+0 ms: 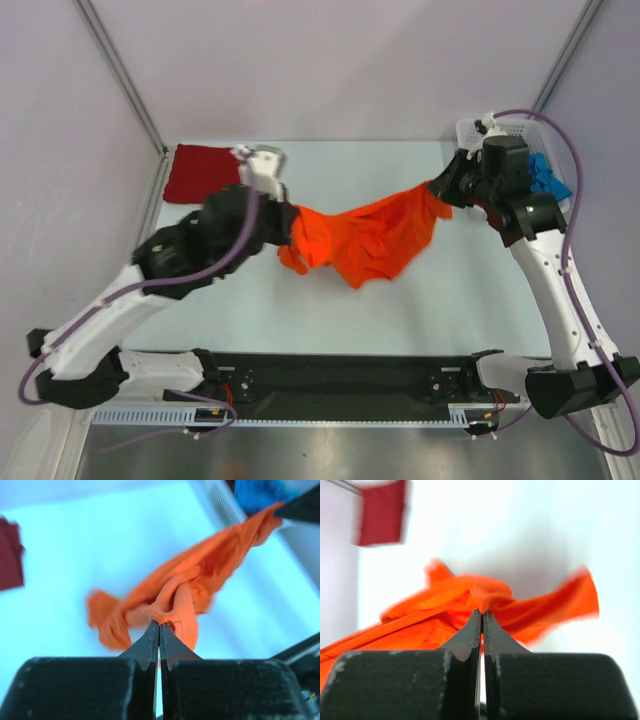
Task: Fold and stack the t-shirts
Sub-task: Flatten the tshirt out
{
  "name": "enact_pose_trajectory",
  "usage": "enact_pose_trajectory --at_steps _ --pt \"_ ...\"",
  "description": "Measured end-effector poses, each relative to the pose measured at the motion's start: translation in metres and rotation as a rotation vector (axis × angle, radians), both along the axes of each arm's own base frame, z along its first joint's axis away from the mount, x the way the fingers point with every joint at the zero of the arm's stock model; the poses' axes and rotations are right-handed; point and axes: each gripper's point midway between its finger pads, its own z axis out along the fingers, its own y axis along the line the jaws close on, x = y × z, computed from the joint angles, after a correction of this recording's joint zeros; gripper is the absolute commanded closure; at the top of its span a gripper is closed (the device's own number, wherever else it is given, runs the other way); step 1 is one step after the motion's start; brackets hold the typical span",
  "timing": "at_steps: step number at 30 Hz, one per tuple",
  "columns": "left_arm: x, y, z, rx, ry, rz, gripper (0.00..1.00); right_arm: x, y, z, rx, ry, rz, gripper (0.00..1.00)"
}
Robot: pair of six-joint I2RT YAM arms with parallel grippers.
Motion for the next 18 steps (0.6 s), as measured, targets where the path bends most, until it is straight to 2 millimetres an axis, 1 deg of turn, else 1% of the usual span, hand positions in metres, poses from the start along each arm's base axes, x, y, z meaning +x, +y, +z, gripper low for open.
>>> enact_pose_trajectory --at_steps 1,2,5,6,8,9,11,12,14,16,18 --pt "-0.004 0.013 0.02 -0.04 -0.035 0.017 1.0 0.0 0.004 0.023 0.013 -0.068 0.008 1.0" --pt "-0.008 0.024 0.037 -0.073 -0.067 0.027 1.0 0.001 0.006 0.039 0.025 -0.115 0.014 1.0" --pt "-0.028 0.068 0.098 -0.212 -0.18 0.055 1.0 0.006 0.01 0.095 0.074 -0.269 0.016 1.0" --pt "-0.035 0.084 0.118 -0.257 -0.216 0.064 1.0 0.008 0.011 0.111 0.091 -0.313 0.015 1.0" --pt "-0.048 0.11 0.151 -0.341 -0.278 0.076 1.0 0.008 0.012 0.144 0.12 -0.392 0.015 1.0" --pt "-0.057 0.126 0.17 -0.388 -0.315 0.085 1.0 0.008 0.013 0.16 0.134 -0.432 0.017 1.0" --pt "-0.073 0.158 0.203 -0.482 -0.381 0.101 1.0 0.005 0.013 0.186 0.152 -0.494 0.019 1.0" --pt "-0.08 0.173 0.214 -0.518 -0.407 0.11 1.0 0.004 0.012 0.198 0.158 -0.522 0.018 1.0" --pt "-0.089 0.196 0.225 -0.555 -0.442 0.138 1.0 0.001 0.011 0.214 0.168 -0.562 0.017 1.0" --pt "-0.094 0.214 0.225 -0.563 -0.455 0.175 1.0 0.003 0.01 0.221 0.175 -0.576 0.01 1.0" --pt "-0.095 0.225 0.22 -0.546 -0.454 0.204 1.0 0.012 0.01 0.221 0.188 -0.573 0.003 1.0"
